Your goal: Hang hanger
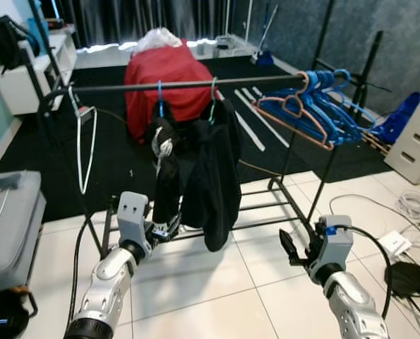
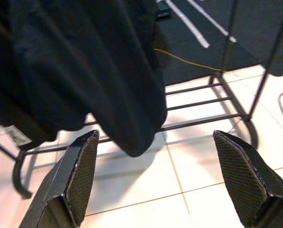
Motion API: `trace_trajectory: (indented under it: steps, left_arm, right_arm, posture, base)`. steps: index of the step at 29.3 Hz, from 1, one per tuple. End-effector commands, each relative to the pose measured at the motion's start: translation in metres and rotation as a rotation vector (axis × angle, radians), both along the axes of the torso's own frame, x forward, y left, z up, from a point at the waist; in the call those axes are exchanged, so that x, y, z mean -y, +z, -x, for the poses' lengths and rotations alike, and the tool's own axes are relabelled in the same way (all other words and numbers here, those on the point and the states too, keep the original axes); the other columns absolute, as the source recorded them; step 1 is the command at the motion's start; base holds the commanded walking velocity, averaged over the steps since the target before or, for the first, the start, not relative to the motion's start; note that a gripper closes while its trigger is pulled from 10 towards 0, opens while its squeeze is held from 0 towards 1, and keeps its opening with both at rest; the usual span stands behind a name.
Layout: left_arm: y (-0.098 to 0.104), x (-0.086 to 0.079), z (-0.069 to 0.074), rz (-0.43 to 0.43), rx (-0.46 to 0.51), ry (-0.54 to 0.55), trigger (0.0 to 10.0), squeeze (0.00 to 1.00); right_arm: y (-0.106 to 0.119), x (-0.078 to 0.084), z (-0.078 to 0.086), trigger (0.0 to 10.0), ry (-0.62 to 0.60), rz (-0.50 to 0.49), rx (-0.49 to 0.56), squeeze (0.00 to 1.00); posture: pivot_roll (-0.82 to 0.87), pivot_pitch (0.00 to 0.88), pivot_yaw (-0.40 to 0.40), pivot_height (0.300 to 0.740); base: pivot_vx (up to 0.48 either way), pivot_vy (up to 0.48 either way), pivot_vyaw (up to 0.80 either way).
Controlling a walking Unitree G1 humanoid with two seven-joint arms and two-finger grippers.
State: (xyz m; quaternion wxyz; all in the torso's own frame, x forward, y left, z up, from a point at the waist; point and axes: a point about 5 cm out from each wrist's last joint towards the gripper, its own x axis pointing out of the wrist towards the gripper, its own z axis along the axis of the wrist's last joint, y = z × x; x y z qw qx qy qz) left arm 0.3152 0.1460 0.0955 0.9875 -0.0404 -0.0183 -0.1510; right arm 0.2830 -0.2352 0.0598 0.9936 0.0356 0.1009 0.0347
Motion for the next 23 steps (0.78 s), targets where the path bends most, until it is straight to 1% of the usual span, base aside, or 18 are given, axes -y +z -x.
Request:
trace_trajectory:
  steps: [1, 5, 15, 23]
  left_arm:
    - [0.013, -0.003, -0.005, -0.009, 0.057, 0.043, 10.0, 0.0]
    - [0.026, -0.003, -0.008, -0.027, 0.094, 0.085, 10.0, 0.0]
    - [0.03, 0.0, -0.01, -0.054, 0.104, 0.126, 10.0, 0.0]
    - [0.042, 0.005, -0.015, -0.054, 0.126, 0.176, 10.0, 0.0]
  right_arm:
    - [0.002, 0.0, -0.002, 10.0, 0.003, 0.01, 0.012, 0.0]
    - [0.001, -0.001, -0.002, 10.0, 0.006, 0.001, 0.012, 0.0]
    - [0.001, -0.001, -0.003, 10.0, -0.002, -0.012, 0.024, 0.0]
    - [0.002, -0.002, -0.002, 10.0, -0.008, -0.027, 0.039, 0.0]
  posture:
    - [-0.19, 0.0, 0.009, 0.74]
    - [-0.19, 0.0, 0.013, 0.74]
    - [-0.19, 0.0, 0.03, 0.74]
    - [-0.2, 0.0, 0.04, 0.74]
  base:
    - [0.371, 0.0, 0.0]
    - [0.413, 0.0, 0.0]
    - [0.463, 0.0, 0.0]
    - [0.467, 0.0, 0.0]
